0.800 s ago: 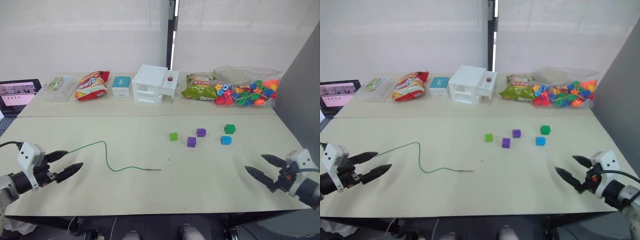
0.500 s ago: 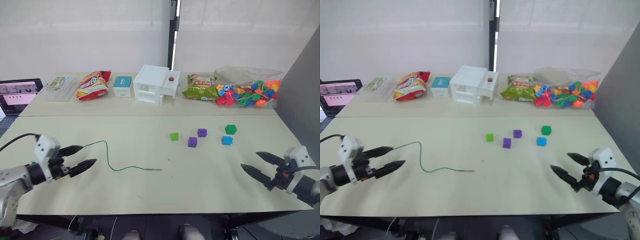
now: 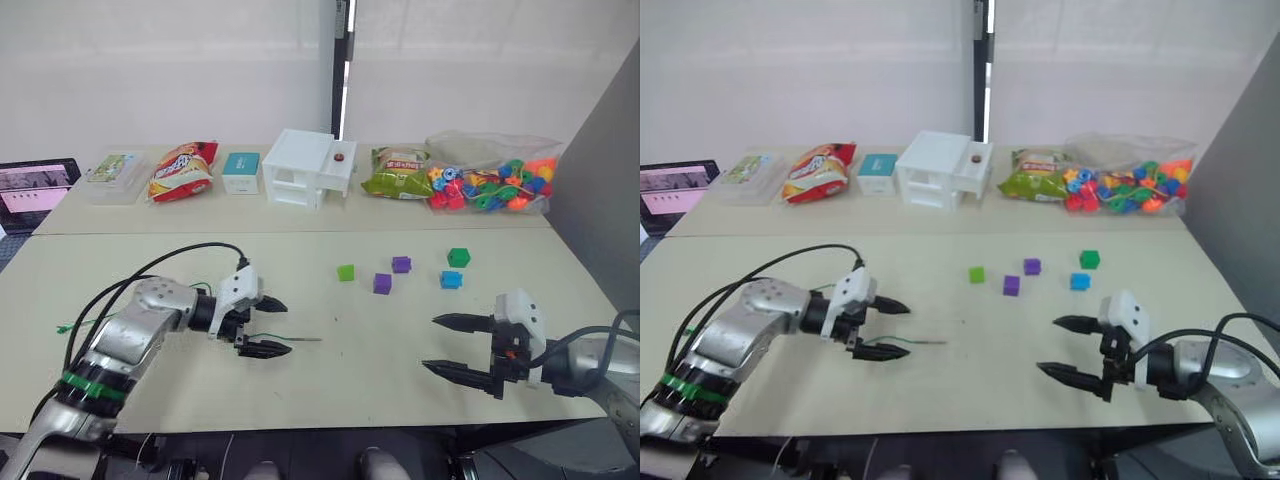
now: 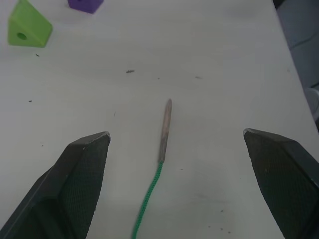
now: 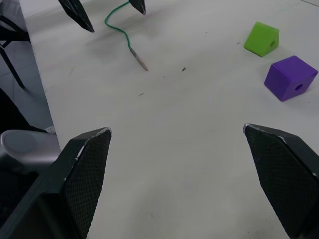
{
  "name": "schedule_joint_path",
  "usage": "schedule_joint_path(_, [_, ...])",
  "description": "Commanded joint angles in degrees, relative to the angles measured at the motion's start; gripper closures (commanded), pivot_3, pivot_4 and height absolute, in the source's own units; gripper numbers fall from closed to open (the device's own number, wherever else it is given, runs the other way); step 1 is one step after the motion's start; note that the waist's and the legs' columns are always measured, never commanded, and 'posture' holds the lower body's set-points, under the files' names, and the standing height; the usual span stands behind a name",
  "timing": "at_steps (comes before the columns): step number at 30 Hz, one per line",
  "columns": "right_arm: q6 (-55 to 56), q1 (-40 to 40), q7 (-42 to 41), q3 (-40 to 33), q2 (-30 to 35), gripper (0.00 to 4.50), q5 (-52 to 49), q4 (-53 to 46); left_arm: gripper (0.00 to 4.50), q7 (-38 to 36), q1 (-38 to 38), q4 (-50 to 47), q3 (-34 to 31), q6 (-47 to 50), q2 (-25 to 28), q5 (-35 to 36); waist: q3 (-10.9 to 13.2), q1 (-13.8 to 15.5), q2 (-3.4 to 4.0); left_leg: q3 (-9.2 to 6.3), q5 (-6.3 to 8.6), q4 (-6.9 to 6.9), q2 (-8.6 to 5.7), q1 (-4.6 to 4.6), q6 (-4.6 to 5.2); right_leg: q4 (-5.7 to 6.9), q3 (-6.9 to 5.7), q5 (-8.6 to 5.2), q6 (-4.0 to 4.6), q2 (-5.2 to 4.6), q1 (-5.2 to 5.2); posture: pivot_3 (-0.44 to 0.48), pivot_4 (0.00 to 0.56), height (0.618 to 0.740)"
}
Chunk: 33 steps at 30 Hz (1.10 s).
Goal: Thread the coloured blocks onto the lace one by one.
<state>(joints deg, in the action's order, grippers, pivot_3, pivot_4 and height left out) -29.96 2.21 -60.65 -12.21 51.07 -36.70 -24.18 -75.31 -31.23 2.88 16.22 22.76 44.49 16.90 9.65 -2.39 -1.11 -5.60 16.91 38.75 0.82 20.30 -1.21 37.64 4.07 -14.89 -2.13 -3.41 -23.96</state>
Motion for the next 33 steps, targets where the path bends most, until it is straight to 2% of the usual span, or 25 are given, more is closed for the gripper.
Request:
schedule_joint_path(1, [-0.1,-1.4,2.0,-0.2,-0.3,0.04,-0.2,-4.2,0.0,-3.4,-3.5,4.4,3.4,-3.4,-0.6,-4.5,0.0,0.0,0.0,0.0,0.0,0.0,0.0,0.0,0.0,0.0,0.0,0.0,0.0,0.0,0.0,0.0,0.15,0.74])
schedule_joint_path(7, [-2.6,0.4,6.6,-2.1,-2.3,0.04,-3.1,-9.5,0.0,-2.7,-5.8,8.4,6.7,-5.6,-5.4,-9.1,0.0,0.6,-0.01,-0.04,0.01,0.11,-0.01,0.08,0.01,0.01,-0.01,0.0,0.0,-0.02,0.02,0.0,0.15,0.74])
schedule_joint_path(13, [-2.9,2.1,8.7,-3.1,-3.3,0.04,-4.0,-11.1,0.0,-3.3,-4.7,8.7,8.5,-5.6,-6.8,-12.4,0.0,1.5,0.0,-0.04,0.01,0.15,-0.04,-0.01,0.01,-0.02,-0.01,0.0,-0.01,-0.04,0.15,0.0,0.15,0.74])
schedule_joint_path(16, [-2.6,2.1,9.3,-3.4,-3.6,0.0,-4.2,-11.2,0.82,-3.4,-3.8,9.5,8.8,-5.8,-7.6,-12.8,0.0,1.5,0.0,-0.04,0.01,0.15,-0.04,-0.08,0.01,-0.06,-0.01,0.0,-0.02,-0.03,0.25,0.0,0.15,0.74])
schedule_joint_path(27, [-1.8,1.4,10.1,-3.5,-4.2,0.0,-3.7,-10.3,4.47,-3.0,-2.6,12.3,9.0,-7.0,-11.0,-13.9,0.0,1.5,0.05,-0.11,0.14,0.11,-0.03,-0.54,0.24,-0.36,-0.06,-0.05,-0.09,-0.01,0.87,0.0,0.15,0.74])
schedule_joint_path(33, [-1.6,1.3,10.8,-2.8,-5.3,0.0,-3.3,-10.3,4.49,-3.1,-3.1,11.6,6.7,-5.6,-11.7,-12.3,-0.1,1.7,0.08,-0.13,0.14,0.11,-0.04,-0.52,0.24,-0.48,-0.08,-0.04,-0.09,-0.03,0.92,0.0,0.15,0.74])
